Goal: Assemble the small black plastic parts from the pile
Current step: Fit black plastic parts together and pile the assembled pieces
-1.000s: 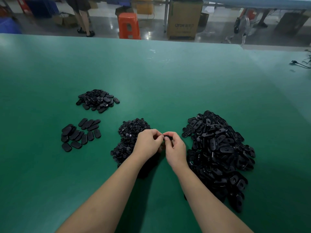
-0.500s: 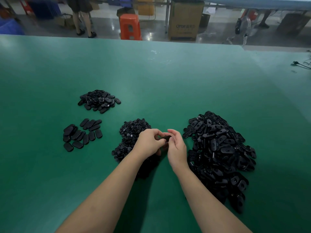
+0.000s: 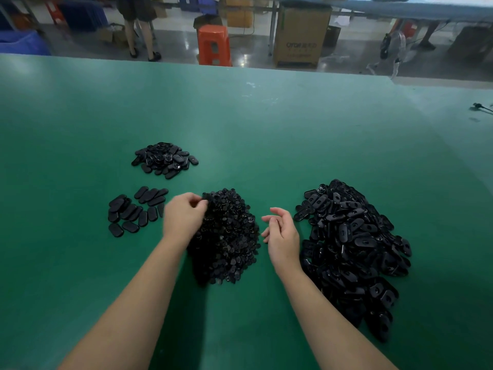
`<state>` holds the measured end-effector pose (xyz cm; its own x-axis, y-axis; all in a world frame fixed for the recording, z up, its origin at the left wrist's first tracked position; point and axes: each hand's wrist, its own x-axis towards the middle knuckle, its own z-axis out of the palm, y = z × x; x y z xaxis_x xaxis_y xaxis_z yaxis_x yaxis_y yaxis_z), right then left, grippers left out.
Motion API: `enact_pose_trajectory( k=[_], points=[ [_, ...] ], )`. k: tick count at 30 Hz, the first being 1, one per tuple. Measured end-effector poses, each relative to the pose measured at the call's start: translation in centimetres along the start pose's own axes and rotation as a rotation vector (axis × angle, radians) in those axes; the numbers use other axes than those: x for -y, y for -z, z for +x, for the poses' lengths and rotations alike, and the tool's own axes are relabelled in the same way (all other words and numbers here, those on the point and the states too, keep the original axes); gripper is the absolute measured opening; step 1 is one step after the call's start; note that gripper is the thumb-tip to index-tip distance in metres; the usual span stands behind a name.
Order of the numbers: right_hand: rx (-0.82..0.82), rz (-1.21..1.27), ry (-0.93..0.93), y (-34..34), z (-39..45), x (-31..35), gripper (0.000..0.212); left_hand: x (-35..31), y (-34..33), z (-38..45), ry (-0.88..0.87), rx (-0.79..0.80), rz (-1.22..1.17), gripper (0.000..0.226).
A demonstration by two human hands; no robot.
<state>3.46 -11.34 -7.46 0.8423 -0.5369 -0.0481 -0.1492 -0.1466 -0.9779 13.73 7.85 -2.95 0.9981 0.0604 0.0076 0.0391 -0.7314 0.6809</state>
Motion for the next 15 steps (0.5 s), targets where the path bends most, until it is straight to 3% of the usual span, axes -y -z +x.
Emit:
enact_pose_trajectory(
  k=[4,8,12,15],
  points=[
    [-0.005,-0.022,0.002,0.0,0.0,-0.1,0.019,5.4,2.7,1.0,0.136,-0.14,0.131,0.02],
    [0.004,-0.049,0.011,-0.1,-0.1,-0.1,0.02,7.9,4.0,0.8,0.192,-0.236,0.095,0.03],
    [0.0,-0.064,0.004,-0.1,-0.1,-0.1,0.017,7.1,3.2,-0.3,0.067,-0.325,0.02,0.032],
    [0.003,-0.088,0.013,-0.2,-0.1,0.1,0.015,5.6,1.6,-0.8,-0.081,-0.266,-0.007,0.029]
  ],
)
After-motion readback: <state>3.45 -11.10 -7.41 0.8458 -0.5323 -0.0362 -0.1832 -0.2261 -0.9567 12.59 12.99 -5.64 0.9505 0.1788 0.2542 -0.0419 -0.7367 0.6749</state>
